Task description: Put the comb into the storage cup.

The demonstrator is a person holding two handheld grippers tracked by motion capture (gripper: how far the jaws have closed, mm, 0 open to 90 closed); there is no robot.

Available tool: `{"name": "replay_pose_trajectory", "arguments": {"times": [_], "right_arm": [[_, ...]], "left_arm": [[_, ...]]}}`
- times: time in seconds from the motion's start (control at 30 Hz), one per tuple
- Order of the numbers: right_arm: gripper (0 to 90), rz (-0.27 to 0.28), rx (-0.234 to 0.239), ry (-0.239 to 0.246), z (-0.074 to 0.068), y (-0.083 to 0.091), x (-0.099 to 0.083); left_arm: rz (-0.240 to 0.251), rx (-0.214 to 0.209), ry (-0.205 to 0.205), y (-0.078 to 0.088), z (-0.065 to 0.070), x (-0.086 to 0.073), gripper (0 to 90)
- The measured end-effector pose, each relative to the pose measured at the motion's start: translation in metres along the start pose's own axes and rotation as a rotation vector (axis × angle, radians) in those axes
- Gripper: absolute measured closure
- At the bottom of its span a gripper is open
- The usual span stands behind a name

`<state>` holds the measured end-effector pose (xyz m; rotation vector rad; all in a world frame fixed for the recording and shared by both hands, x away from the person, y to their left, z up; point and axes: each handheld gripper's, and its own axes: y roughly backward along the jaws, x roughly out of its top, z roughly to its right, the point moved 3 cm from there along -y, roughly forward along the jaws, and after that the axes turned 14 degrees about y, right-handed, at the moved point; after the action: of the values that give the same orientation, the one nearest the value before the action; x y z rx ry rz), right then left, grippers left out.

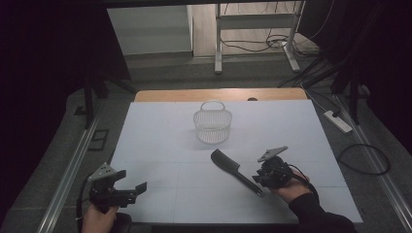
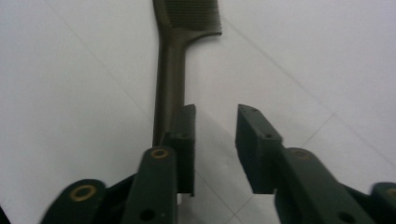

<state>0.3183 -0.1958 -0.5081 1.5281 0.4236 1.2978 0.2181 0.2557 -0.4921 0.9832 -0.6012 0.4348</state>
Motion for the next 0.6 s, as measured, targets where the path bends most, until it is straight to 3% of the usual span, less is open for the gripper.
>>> {"name": "replay_pose_trajectory", "arguments": {"times": [0.33, 0.6], "right_arm": [[39.5, 0.032, -0.019, -0.005, -0.002, 0.006, 0.009], [17.8, 0.018, -0.007, -0.004, -0.006, 0.005, 0.017]], "left_arm": [[-0.001, 0.0, -0.001, 0.0, 0.0, 0.0, 3.1], [-0.002, 0.0, 0.0, 0.0, 0.0, 0.0, 3.2]]}}
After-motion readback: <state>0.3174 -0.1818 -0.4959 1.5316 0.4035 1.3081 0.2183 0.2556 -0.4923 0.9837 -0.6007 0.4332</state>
